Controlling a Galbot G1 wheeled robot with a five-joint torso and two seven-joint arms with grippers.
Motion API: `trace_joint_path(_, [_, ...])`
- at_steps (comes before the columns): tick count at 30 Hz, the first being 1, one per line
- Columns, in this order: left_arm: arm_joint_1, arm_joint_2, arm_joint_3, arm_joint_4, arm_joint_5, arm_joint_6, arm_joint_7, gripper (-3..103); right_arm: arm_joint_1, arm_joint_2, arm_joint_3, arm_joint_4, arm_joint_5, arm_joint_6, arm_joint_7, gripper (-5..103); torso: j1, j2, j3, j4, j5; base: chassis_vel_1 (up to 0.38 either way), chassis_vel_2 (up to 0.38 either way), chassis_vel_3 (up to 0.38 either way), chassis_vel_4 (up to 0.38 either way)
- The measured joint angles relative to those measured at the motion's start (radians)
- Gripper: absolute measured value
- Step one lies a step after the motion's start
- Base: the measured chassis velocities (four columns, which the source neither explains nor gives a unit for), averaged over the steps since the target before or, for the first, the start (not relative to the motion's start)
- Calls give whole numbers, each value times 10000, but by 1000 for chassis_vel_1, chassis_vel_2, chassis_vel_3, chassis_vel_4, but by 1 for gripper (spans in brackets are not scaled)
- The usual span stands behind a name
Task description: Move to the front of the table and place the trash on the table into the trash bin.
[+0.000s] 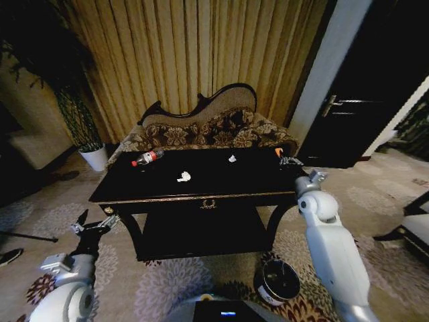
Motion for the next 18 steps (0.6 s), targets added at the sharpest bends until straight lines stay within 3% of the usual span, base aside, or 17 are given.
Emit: trace_joint_path(18, [-99,74,-2,94,-25,29,5,100,-405,228,62,315,48,3,1,4,3,-1,2,2,0,45,-44,-42,42])
